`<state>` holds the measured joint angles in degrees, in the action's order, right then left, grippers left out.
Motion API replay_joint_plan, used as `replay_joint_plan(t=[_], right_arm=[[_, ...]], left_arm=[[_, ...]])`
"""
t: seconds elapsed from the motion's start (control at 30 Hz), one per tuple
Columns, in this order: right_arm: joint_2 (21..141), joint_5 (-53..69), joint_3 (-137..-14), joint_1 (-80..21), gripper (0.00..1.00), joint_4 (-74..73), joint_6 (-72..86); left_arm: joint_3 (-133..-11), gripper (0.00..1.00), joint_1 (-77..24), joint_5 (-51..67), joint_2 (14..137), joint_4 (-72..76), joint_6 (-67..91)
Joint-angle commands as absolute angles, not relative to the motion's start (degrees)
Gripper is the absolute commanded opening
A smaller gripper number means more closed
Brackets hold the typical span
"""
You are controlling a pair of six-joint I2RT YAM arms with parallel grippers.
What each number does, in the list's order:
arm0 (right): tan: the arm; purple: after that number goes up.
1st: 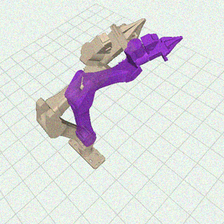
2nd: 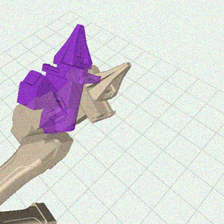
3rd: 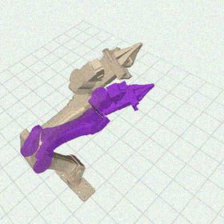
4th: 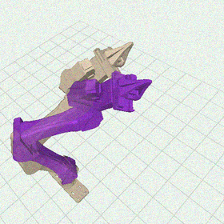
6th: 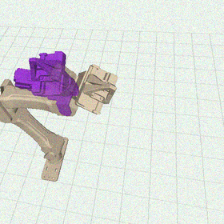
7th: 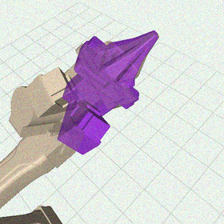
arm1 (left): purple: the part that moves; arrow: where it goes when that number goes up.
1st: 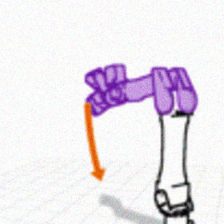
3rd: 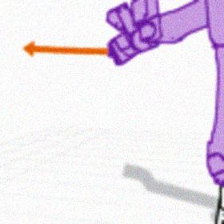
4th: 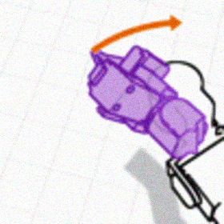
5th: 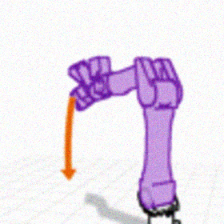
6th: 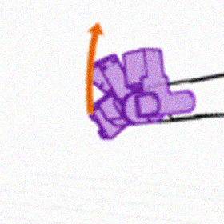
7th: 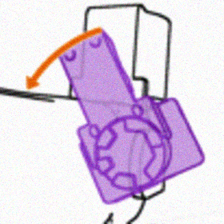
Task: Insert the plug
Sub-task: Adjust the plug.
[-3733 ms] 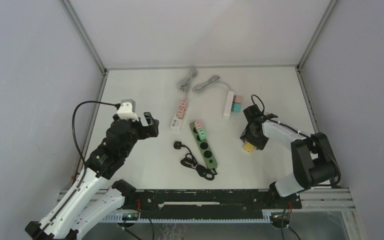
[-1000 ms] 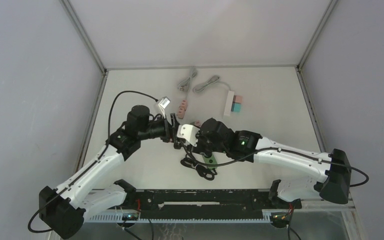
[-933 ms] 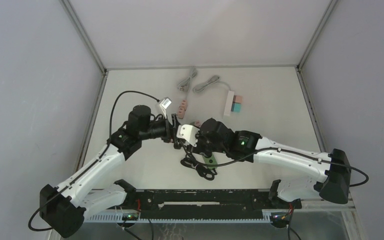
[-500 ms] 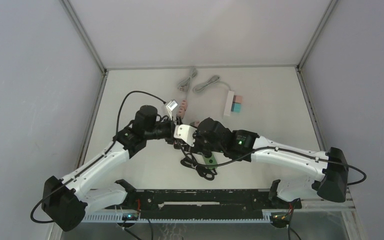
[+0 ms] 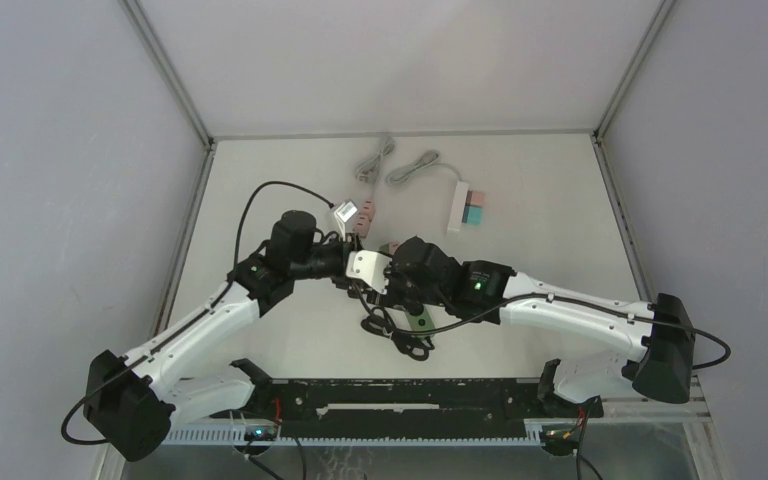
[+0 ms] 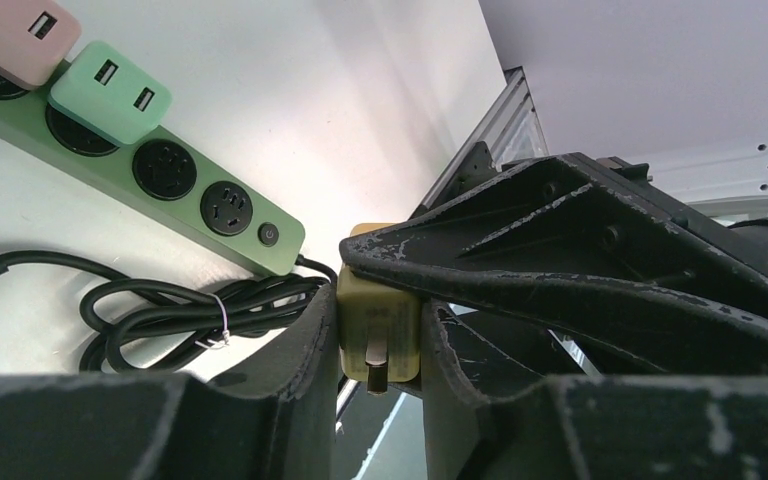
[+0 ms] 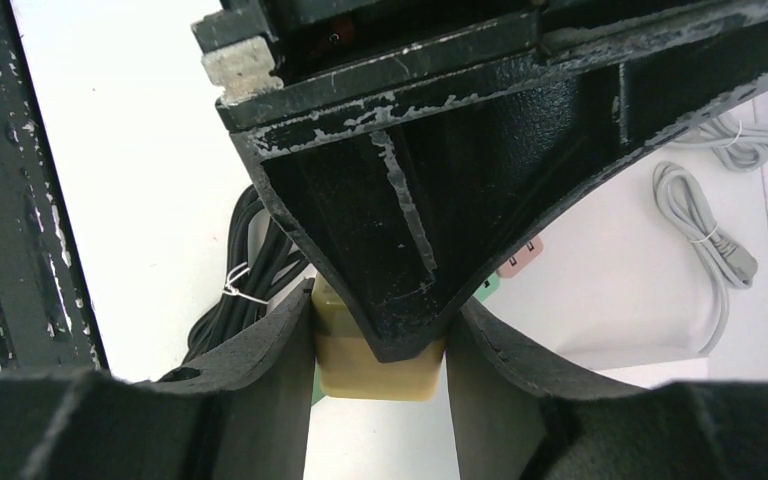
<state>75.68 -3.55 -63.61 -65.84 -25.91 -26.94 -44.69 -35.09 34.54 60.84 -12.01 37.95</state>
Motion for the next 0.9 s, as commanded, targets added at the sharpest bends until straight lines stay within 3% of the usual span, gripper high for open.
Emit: replay_joint_plan(t=[0.0,0.07,0.2,0.27,0.57,0.87], right_arm=[[75.3,-3.1,-66.8,-66.5,0.40,-22.7,-26.4],[75.4,-2.6,-67.4,-66.6,0.65,-23.9,-25.9],[75.1,-3.4,-67.8,-66.6,0.74,-25.2,-24.6],[74.7,-3.5,-67.8,-66.6,0.83,-25.6,-23.9],[70.8,-2.0,-67.7,-65.6,0.95,-26.3,-17.3],[64.4,19.4,-65.0,-53.2,0.96,-21.0,2.4]], left_arm=[[-46.9,0.04,-35.4,35.5,60.0,-9.8,34.9],[-46.8,0.01,-35.3,34.8,59.4,-9.9,34.5],[-46.7,0.00,-35.1,33.3,58.0,-10.1,33.3],[-46.5,0.00,-34.9,32.2,57.0,-10.1,32.6],[-41.9,0.00,-32.3,24.7,50.8,-6.1,32.1],[-33.5,0.00,-32.0,19.5,42.7,8.7,38.2]])
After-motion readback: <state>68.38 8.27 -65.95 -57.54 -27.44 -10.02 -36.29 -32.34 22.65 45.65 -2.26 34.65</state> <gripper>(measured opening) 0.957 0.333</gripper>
